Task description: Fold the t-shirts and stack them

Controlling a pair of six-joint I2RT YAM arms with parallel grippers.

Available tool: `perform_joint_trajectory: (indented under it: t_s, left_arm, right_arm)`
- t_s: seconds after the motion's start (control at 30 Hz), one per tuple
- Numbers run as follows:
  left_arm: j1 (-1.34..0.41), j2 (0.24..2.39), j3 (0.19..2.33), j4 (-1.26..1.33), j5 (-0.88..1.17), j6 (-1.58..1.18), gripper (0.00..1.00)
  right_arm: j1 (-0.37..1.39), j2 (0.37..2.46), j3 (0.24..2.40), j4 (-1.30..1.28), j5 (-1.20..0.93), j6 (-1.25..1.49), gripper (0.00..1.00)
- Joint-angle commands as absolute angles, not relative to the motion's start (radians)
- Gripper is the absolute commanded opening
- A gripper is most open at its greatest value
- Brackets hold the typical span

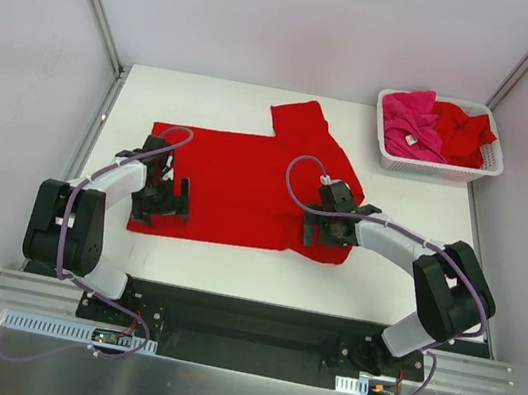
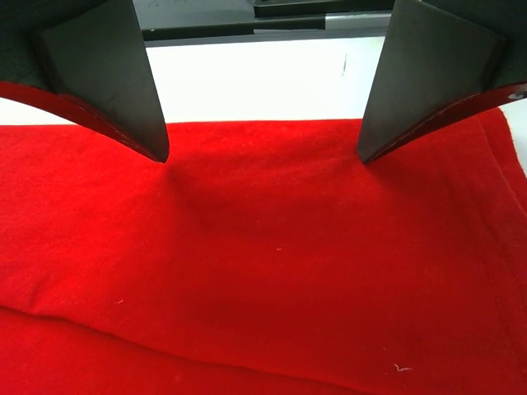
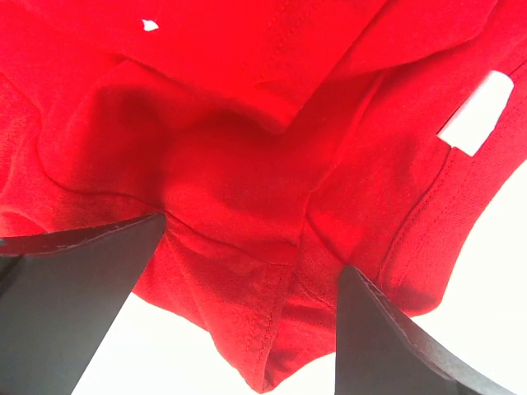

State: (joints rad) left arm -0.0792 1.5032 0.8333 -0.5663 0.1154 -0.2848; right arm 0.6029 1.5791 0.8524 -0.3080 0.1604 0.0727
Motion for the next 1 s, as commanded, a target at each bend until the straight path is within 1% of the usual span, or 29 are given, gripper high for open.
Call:
perform_joint_trajectory:
  t_s: [0.0,0.47,0.7,0.97]
  left_arm:
    - [-0.086,1.462,0.809,-0.586,0.146,-0.33,0.99]
    - [-0.087,1.463,0.787,-0.629,0.17,-0.368,0.99]
    - [-0.09,1.548,0.813,-0.715,0.207,-0.416,0.99]
    - [-0.089,1.493,0.81,-0.787,0.138,-0.462,0.99]
  right_arm:
    - [0.623,1.588,0.814,-0.452,0.086,0.147,0.96]
    - [0.689,1.551,0.801,-0.6,0.115,0.244,0.97]
    - [0.699,1.533,0.808,-0.695,0.149,0.256,0.98]
    - [0.696,1.465,0.786,-0.741,0.147,0.291,0.98]
